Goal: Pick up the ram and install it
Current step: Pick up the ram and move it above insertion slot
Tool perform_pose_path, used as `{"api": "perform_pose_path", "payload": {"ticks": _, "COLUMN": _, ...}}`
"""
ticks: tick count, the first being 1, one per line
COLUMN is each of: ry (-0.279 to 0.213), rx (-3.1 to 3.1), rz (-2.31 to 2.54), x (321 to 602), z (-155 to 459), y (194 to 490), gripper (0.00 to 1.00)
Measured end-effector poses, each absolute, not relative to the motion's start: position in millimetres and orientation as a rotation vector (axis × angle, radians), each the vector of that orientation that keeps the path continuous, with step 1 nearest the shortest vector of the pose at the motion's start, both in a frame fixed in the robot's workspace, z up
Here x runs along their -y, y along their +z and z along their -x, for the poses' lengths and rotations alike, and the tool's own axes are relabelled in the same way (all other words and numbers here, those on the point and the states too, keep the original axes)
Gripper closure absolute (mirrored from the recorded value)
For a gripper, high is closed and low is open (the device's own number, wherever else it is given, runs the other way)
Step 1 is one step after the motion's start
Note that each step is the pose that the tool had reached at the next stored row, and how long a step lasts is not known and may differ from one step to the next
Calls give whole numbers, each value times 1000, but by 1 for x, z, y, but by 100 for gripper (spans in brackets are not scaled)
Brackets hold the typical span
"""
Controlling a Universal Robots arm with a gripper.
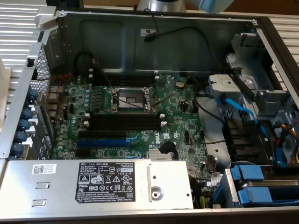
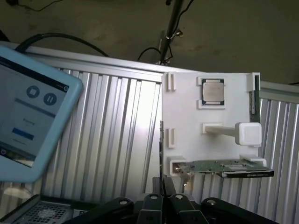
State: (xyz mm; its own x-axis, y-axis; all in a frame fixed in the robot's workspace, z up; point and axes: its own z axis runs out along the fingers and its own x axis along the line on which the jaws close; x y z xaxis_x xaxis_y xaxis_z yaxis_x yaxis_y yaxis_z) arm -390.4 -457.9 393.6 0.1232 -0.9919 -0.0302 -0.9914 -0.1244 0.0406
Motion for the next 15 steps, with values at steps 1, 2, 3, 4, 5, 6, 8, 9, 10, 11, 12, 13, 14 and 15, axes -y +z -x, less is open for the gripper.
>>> {"api": "perform_pose_path", "payload": {"ticks": 1, "ry": -78, "rx": 2072, "rz": -2347, "x": 458, "z": 386, "y": 395, "gripper": 88}}
{"api": "perform_pose_path", "payload": {"ticks": 2, "ry": -78, "rx": 2072, "rz": -2347, "x": 458, "z": 382, "y": 396, "gripper": 88}}
{"api": "perform_pose_path", "payload": {"ticks": 3, "ry": -78, "rx": 2072, "rz": -2347, "x": 458, "z": 377, "y": 397, "gripper": 88}}
{"api": "perform_pose_path", "payload": {"ticks": 4, "ry": -78, "rx": 2072, "rz": -2347, "x": 459, "z": 373, "y": 398, "gripper": 88}}
{"api": "perform_pose_path", "payload": {"ticks": 5, "ry": -77, "rx": 2072, "rz": -2347, "x": 459, "z": 368, "y": 400, "gripper": 88}}
{"api": "perform_pose_path", "payload": {"ticks": 6, "ry": -78, "rx": 2072, "rz": -2347, "x": 459, "z": 364, "y": 401, "gripper": 88}}
{"api": "perform_pose_path", "payload": {"ticks": 8, "ry": -77, "rx": 2072, "rz": -2346, "x": 459, "z": 355, "y": 404, "gripper": 88}}
{"api": "perform_pose_path", "payload": {"ticks": 9, "ry": -78, "rx": 2072, "rz": -2347, "x": 459, "z": 350, "y": 405, "gripper": 88}}
{"api": "perform_pose_path", "payload": {"ticks": 10, "ry": -77, "rx": 2072, "rz": -2347, "x": 459, "z": 346, "y": 406, "gripper": 88}}
{"api": "perform_pose_path", "payload": {"ticks": 11, "ry": -77, "rx": 2072, "rz": -2347, "x": 459, "z": 341, "y": 407, "gripper": 88}}
{"api": "perform_pose_path", "payload": {"ticks": 12, "ry": -78, "rx": 2072, "rz": -2346, "x": 459, "z": 336, "y": 408, "gripper": 88}}
{"api": "perform_pose_path", "payload": {"ticks": 13, "ry": -78, "rx": 2072, "rz": -2346, "x": 459, "z": 332, "y": 410, "gripper": 88}}
{"api": "perform_pose_path", "payload": {"ticks": 14, "ry": -78, "rx": 2072, "rz": -2346, "x": 460, "z": 327, "y": 412, "gripper": 88}}
{"api": "perform_pose_path", "payload": {"ticks": 15, "ry": -78, "rx": 2072, "rz": -2346, "x": 460, "z": 323, "y": 414, "gripper": 88}}
